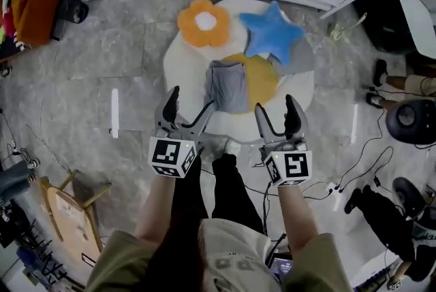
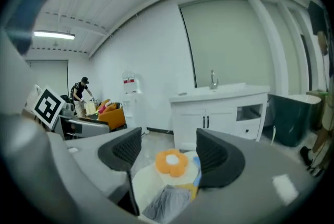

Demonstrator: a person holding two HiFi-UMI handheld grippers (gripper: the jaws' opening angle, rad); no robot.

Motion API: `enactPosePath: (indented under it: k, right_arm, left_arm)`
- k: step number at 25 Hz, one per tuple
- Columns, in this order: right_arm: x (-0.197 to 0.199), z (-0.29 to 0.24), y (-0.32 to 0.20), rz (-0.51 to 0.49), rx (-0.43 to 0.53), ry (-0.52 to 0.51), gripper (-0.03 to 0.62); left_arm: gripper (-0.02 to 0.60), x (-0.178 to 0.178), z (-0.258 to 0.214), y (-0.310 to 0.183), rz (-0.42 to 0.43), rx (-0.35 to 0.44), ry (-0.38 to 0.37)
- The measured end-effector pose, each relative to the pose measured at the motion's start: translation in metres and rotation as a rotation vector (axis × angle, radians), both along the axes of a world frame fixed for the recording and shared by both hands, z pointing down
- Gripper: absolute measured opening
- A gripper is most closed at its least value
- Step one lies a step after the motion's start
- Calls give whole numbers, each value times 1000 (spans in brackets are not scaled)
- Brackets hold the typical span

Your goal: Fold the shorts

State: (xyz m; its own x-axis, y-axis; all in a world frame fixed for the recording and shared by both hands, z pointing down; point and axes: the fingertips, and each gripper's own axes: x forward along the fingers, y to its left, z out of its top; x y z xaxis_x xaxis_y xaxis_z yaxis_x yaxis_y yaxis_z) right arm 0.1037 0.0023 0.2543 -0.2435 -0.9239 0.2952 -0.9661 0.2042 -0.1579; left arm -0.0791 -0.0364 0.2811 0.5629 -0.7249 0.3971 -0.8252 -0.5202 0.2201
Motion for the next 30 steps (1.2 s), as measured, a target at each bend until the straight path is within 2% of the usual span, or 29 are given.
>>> enactPosePath:
  k: [5, 11, 13, 15, 16, 18, 19, 21, 22, 25, 26, 28, 29, 30]
  right_arm:
    - [3, -109, 27, -15, 116, 12, 321]
    - [1, -167, 52, -53, 179, 85, 318]
    - [2, -178, 56, -50, 184, 76, 307]
    - [3, -188, 61, -45, 197, 67, 276]
    - [3, -193, 65, -41, 208, 67, 254]
    - [3, -203, 73, -31, 236, 77, 244]
    - [3, -208, 76, -25, 253, 84, 204]
    - [3, -216, 80, -22, 280, 95, 188]
    - [3, -219, 82, -25, 290, 101, 153]
    - [-1, -229, 85, -41, 320, 129, 135]
    - [-3, -232, 86, -46, 334, 142, 93]
    - [-7, -239, 89, -57, 364, 173, 70]
    - [-8, -242, 90, -61, 377, 183, 23]
    - [-10, -244, 92, -65, 386, 189, 15]
  left_arm:
    - [399, -8, -98, 33, -57, 95, -21]
    - [388, -4, -158, 62, -104, 160, -44]
    - [338, 2, -174, 65, -104, 200, -73]
    - [236, 8, -196, 67, -118, 267, -93]
    - [205, 9, -206, 71, -124, 298, -96]
    - [160, 13, -222, 77, -132, 345, -91]
    - [136, 14, -228, 81, -137, 364, -88]
    - [97, 16, -240, 86, -155, 403, -84]
    - [71, 16, -246, 88, -165, 425, -78]
    - [34, 17, -264, 94, -189, 470, -38]
    - [31, 16, -265, 96, -193, 474, -34]
    - [21, 17, -270, 98, -198, 483, -14]
    - [17, 17, -274, 99, -201, 490, 3]
    - [11, 18, -277, 100, -205, 498, 19]
